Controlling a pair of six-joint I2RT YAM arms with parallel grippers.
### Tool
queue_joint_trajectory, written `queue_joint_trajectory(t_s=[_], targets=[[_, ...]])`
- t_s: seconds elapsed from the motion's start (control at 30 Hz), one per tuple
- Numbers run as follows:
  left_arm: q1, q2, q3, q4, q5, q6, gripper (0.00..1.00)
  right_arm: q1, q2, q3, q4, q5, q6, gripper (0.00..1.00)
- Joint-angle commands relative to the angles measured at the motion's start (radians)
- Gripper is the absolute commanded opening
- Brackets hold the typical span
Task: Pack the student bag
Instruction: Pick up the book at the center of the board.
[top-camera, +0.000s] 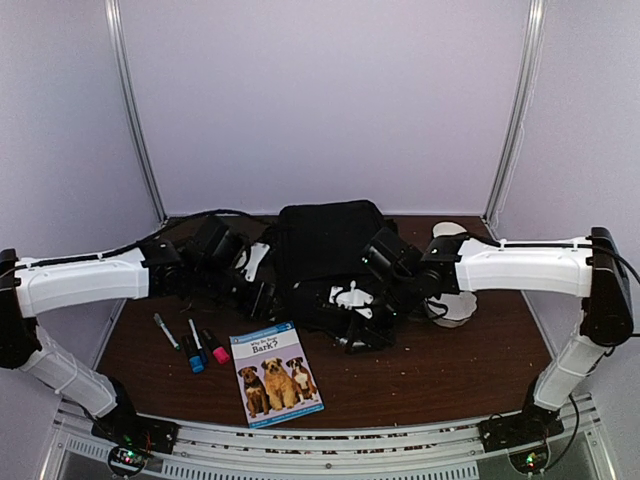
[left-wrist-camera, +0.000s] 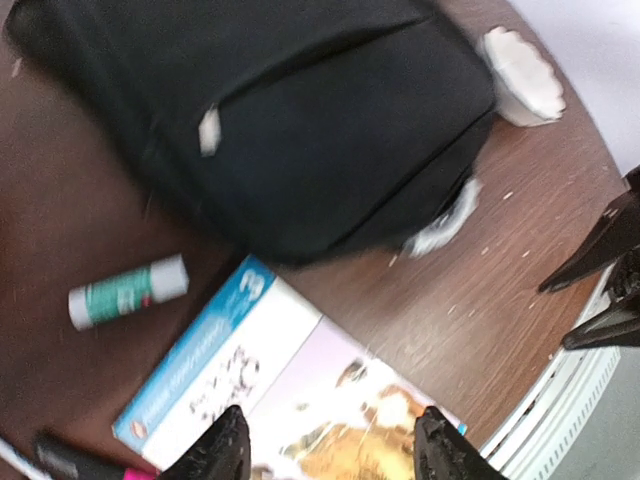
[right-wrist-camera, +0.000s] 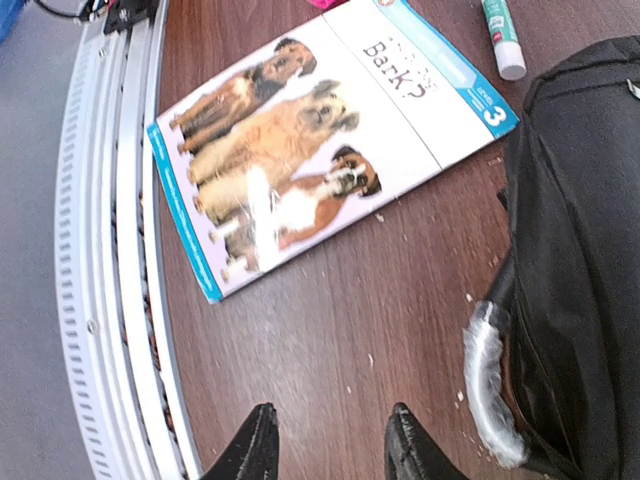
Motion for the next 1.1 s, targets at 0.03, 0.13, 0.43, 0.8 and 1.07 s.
queue_joint_trajectory(t_s=[0.03,0.13,0.43,0.8,1.07], targets=[[0.001,-0.126,-0.134,-0.049,-0.07,-0.221,0.58,0.004,0.089,0.068,0.055,-0.09,0.096,0.37],[0.003,-0.184,-0.205,-0.062,-0.084,-0.292,0.6,0.018,0.145,0.1,0.064,-0.1,0.117,0.36],[0.062,-0.214,-0.338,-0.042,-0.029,-0.402,0.66,0.078,0.304,0.216,0.108,-0.099,0.125,0.34],[0.087,-0.248,-0.475,0.068,0.013,-0.521,0.62,0.096,0.459,0.321,0.088,-0.137,0.125,0.29],[0.095,-0.205,-0.511,0.14,0.077,-0.549,0.54,0.095,0.561,0.374,-0.011,-0.144,0.12,0.21]])
